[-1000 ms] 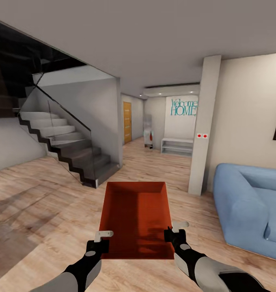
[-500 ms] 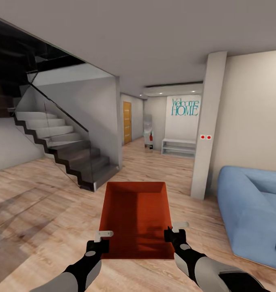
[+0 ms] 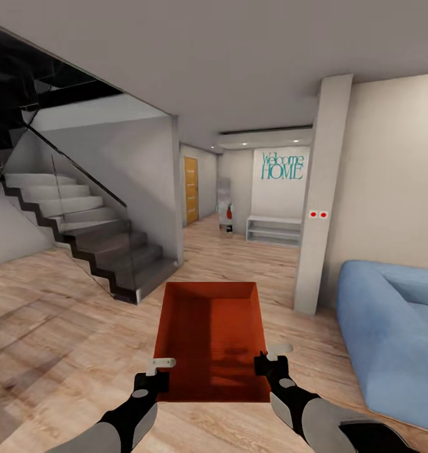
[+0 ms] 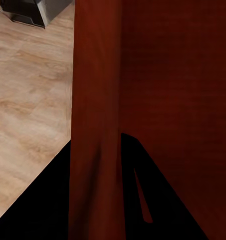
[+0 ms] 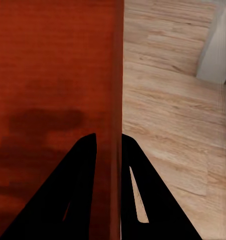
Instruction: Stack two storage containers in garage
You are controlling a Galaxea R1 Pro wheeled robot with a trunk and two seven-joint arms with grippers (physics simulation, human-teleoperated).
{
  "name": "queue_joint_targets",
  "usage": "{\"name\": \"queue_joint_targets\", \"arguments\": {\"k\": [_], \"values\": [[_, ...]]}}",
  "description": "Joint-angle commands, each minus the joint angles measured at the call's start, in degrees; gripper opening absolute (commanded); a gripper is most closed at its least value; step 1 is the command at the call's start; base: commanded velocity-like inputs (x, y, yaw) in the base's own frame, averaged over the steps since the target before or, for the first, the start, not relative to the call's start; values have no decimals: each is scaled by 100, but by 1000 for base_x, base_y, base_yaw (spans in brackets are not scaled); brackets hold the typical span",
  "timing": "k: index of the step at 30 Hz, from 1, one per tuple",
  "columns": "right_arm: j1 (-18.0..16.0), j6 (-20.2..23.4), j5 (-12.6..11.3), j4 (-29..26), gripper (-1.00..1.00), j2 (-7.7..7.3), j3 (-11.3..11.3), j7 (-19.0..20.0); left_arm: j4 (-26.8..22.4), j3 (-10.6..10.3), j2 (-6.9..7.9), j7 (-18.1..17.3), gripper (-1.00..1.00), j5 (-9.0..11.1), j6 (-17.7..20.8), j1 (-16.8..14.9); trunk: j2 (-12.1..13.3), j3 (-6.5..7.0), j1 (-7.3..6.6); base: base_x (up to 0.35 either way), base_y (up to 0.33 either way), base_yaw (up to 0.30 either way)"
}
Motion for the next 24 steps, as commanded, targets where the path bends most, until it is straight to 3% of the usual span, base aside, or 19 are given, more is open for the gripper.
{"name": "queue_joint_targets", "arguments": {"k": [1, 6, 24], "values": [[-5, -25, -106, 26, -100, -31, -137, -54, -19, 142, 43, 110, -100, -38, -53, -9, -7, -9, 4, 321, 0, -252], [-5, -25, -106, 26, -100, -29, -137, -55, -19, 142, 43, 110, -100, -38, -53, -9, -7, -9, 4, 321, 0, -215], [-5, -25, -106, 26, -100, -33, -137, -54, -19, 142, 43, 110, -100, -36, -56, -9, -7, -9, 4, 321, 0, -7]]}}
